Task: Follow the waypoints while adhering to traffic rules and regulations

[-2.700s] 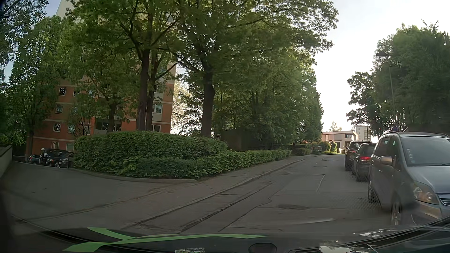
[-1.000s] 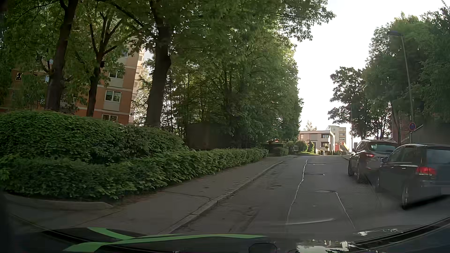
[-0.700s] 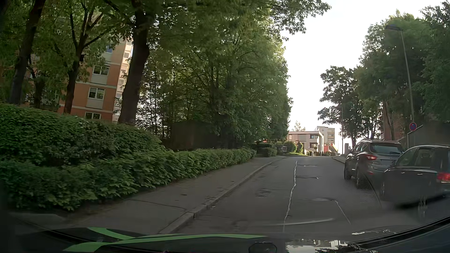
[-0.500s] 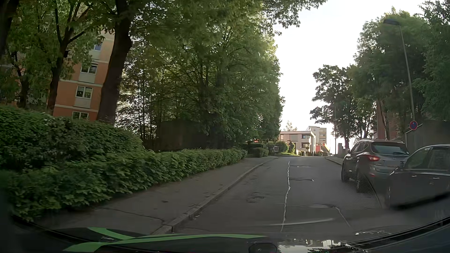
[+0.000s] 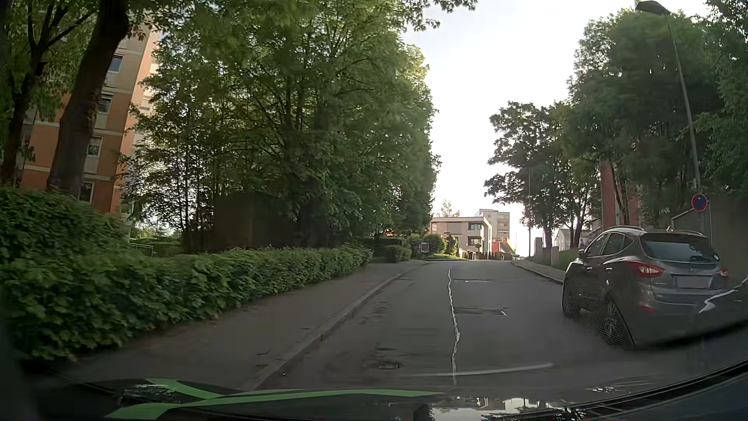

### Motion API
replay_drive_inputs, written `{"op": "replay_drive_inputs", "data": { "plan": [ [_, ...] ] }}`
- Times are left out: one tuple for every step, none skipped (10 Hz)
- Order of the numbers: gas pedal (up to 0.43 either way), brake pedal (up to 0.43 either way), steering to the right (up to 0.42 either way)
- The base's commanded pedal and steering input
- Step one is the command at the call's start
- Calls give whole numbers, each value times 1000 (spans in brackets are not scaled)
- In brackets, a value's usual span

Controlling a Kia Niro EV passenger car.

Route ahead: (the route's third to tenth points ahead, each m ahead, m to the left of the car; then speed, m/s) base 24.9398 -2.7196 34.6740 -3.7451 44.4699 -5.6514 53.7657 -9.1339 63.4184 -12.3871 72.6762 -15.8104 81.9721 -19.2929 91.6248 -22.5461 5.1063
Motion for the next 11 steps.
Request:
{"op": "replay_drive_inputs", "data": {
  "plan": [
    [350,0,90],
    [339,0,80],
    [339,0,68],
    [331,0,57],
    [319,0,55],
    [299,0,55],
    [248,0,48],
    [248,0,42],
    [248,0,29],
    [240,0,16],
    [240,0,9]
  ]
}}
